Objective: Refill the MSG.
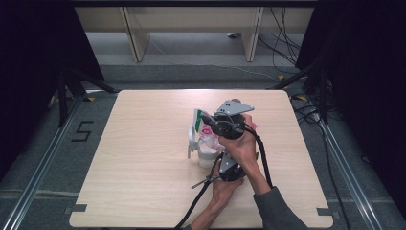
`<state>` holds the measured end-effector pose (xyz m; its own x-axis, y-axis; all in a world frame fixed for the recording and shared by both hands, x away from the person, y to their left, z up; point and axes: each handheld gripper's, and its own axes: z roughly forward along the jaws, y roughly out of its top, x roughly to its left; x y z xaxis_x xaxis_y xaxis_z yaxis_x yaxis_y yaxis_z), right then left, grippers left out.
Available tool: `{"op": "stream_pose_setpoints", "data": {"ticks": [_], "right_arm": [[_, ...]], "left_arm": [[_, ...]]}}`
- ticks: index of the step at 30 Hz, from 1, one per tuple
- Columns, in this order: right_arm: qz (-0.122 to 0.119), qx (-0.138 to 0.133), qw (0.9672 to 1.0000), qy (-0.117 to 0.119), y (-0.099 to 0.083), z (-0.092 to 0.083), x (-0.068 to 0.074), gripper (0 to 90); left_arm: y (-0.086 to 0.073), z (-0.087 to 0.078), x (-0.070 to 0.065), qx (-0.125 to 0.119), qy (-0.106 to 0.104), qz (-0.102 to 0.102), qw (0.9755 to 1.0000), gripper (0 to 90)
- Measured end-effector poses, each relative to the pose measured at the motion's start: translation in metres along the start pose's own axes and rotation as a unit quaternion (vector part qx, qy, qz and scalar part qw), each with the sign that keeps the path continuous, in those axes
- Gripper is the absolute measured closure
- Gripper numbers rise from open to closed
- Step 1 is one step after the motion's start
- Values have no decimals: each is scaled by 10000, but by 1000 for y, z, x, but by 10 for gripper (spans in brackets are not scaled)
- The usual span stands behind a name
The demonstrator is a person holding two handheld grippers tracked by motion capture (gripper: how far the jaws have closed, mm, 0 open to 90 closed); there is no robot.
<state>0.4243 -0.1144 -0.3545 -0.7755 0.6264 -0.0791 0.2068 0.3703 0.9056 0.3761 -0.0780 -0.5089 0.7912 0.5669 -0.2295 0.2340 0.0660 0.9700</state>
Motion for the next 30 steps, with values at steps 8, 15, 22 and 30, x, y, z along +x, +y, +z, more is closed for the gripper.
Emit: {"op": "stream_pose_setpoints", "data": {"ticks": [8,15,22,30], "right_arm": [[-53,-50,9999,-77,0,1,-1,888],[-62,5,10000,-52,2,0,0,888],[-113,54,9999,-25,2,1,0,888],[-84,30,9999,-144,0,3,1,888]], "left_arm": [[1,0,-1,-20,-8,-33,10000,781],[2,1,-2,-75,-67,-11,9999,781],[2,0,-3,-77,-53,20,10000,781],[0,1,-2,-61,-57,-18,10000,781]]}}
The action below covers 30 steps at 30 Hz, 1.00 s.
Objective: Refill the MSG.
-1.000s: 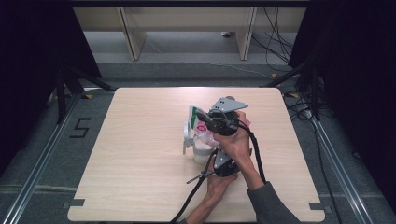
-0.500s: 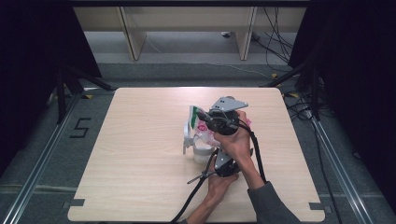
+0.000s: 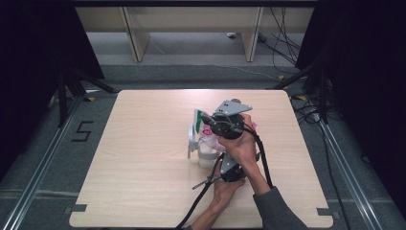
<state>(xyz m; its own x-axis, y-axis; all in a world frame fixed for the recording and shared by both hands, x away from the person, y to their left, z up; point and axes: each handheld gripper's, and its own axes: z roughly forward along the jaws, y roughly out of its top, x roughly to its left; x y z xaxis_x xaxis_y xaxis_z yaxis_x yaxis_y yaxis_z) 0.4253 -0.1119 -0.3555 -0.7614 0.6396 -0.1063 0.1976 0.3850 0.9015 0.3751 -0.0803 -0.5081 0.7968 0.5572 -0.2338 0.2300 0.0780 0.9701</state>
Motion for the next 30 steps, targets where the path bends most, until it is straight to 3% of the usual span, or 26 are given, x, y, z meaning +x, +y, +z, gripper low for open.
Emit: {"op": "stream_pose_setpoints", "data": {"ticks": [1,4,8,9,18,22,23,26,29,30], "right_arm": [[43,67,9999,111,0,-1,0,888],[-86,-31,9999,74,2,-3,-1,888],[-18,-2,9999,103,2,-2,1,888],[90,32,9999,88,2,-3,3,888],[-1,-50,10000,7,1,-2,1,888],[8,35,9999,140,1,-2,0,888],[18,-4,10000,58,2,-3,1,888],[42,18,9999,138,2,-4,1,888],[-92,-6,9999,69,2,-2,0,888],[-7,76,9999,91,2,-2,0,888]], "left_arm": [[0,0,0,-9,-18,14,10000,781],[1,-1,-1,-28,12,47,10000,782],[1,-1,-1,-31,19,37,10000,781],[1,-1,0,-23,28,35,10000,782],[0,-1,-1,-20,13,40,10000,781],[1,-1,-1,-20,14,38,10000,781],[1,-1,-1,-33,20,43,10000,781],[1,-1,0,-48,8,33,10000,782],[0,-1,-1,-43,-13,11,10000,781],[0,-1,-1,-43,-13,11,10000,781]]}}
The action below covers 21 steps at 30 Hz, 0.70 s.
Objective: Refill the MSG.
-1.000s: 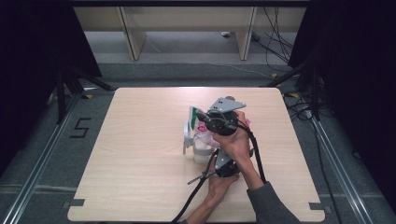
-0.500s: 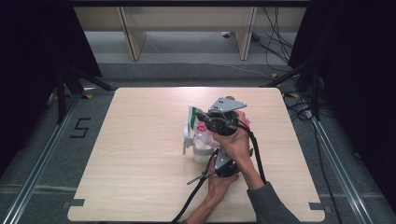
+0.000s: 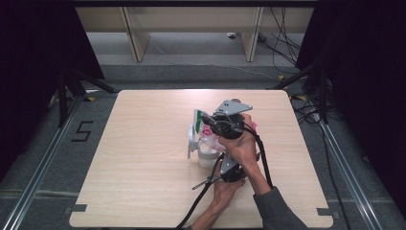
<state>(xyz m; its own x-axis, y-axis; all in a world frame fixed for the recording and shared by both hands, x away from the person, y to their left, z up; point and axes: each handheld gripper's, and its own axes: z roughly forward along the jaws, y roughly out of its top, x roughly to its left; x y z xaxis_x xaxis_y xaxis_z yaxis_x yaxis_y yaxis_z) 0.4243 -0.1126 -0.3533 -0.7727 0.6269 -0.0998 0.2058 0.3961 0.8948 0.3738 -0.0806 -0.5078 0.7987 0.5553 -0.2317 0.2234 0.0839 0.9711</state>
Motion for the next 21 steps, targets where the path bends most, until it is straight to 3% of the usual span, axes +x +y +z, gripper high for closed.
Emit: {"op": "stream_pose_setpoints", "data": {"ticks": [21], "right_arm": [[-42,-102,9999,-39,-1,1,-2,888]], "left_arm": [[0,1,0,-3,-28,-9,10000,781]]}}
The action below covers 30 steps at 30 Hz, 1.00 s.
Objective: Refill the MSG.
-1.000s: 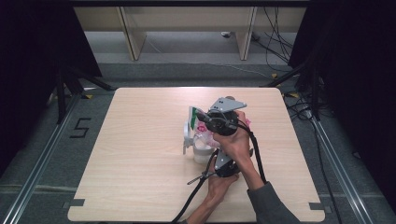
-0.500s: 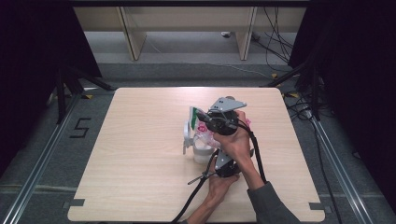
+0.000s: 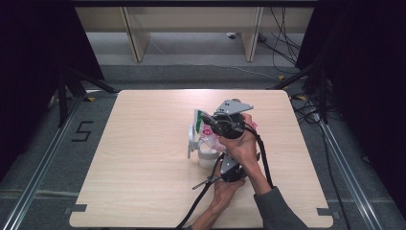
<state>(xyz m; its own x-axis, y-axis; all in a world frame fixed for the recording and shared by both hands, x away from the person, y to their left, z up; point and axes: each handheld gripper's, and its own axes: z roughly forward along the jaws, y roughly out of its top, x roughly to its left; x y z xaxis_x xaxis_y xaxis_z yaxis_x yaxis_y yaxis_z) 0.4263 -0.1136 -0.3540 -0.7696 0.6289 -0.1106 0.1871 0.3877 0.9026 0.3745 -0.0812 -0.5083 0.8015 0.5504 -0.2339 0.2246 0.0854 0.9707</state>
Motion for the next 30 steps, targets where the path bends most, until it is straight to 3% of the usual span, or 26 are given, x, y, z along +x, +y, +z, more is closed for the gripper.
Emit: {"op": "stream_pose_setpoints", "data": {"ticks": [3,9,13,14,18,19,20,22,24,29,30], "right_arm": [[85,94,9999,74,0,-1,2,888],[-10,39,10000,32,0,0,1,888],[151,151,9997,80,0,-1,3,888],[22,90,10000,9,0,1,2,888],[-123,40,9999,9,0,1,1,888],[91,118,9999,52,0,-1,2,889],[11,66,10000,48,0,0,1,889],[134,119,9998,60,1,-2,3,889],[-2,37,10000,50,2,-2,2,889],[119,189,9997,40,-1,2,2,889],[-40,110,9999,50,-1,2,1,889]], "left_arm": [[0,0,-1,8,24,6,10000,781],[0,0,0,1,14,15,10000,781],[0,0,0,27,39,-23,10000,781],[0,0,0,-7,-13,-15,10000,781],[-1,1,2,14,-5,-11,10000,782],[0,0,1,39,27,-12,10000,782],[0,0,0,-6,13,-4,10000,782],[1,0,-1,-16,25,33,10000,781],[1,0,1,-14,6,24,10000,782],[-2,1,2,18,-10,-52,10000,781],[-1,1,1,1,-21,-32,10000,782]]}}
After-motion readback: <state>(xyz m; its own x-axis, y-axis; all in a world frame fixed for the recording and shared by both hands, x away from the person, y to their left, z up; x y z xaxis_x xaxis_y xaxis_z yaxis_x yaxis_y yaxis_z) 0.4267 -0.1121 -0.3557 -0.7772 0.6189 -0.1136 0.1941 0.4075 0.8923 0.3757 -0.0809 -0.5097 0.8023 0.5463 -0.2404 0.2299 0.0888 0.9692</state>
